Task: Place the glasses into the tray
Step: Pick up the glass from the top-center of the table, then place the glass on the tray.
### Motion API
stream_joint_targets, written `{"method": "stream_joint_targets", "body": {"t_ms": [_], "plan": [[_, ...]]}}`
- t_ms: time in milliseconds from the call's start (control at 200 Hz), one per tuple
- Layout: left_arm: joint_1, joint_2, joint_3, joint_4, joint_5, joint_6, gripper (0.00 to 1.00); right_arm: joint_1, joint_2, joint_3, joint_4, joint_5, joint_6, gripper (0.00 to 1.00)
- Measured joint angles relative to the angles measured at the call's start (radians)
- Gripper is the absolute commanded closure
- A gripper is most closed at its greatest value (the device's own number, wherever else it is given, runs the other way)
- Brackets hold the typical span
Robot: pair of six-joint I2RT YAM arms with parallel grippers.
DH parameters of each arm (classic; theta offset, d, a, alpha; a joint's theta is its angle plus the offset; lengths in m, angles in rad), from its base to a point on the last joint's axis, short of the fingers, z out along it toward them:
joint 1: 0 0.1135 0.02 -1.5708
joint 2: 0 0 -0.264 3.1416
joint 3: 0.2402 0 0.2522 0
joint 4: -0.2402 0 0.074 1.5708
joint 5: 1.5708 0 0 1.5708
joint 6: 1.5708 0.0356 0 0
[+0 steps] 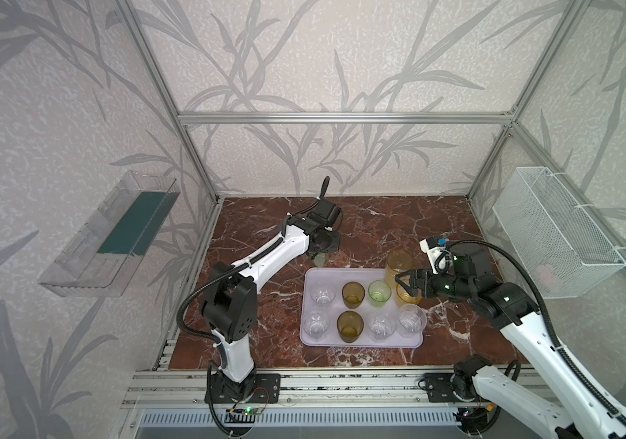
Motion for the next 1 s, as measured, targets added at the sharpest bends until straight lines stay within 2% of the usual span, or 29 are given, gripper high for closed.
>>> {"method": "stream_joint_targets", "body": {"t_ms": [220, 490, 1000], "plan": [[-0.044, -0.059, -0.001, -0.002, 0.011, -0.011, 1.0, -0.001, 0.0, -0.001, 0.004, 0.0, 0.002, 0.15], [-0.132, -0.063, -0.001, -0.019, 0.037, -0.023, 1.0, -0.003, 0.0, -0.001, 0.005, 0.0, 0.003, 0.15], [-0.203, 0.003, 0.077, -0.053, 0.045, -0.022, 1.0, -0.016, -0.009, -0.022, 0.003, -0.001, 0.001, 0.15]]}}
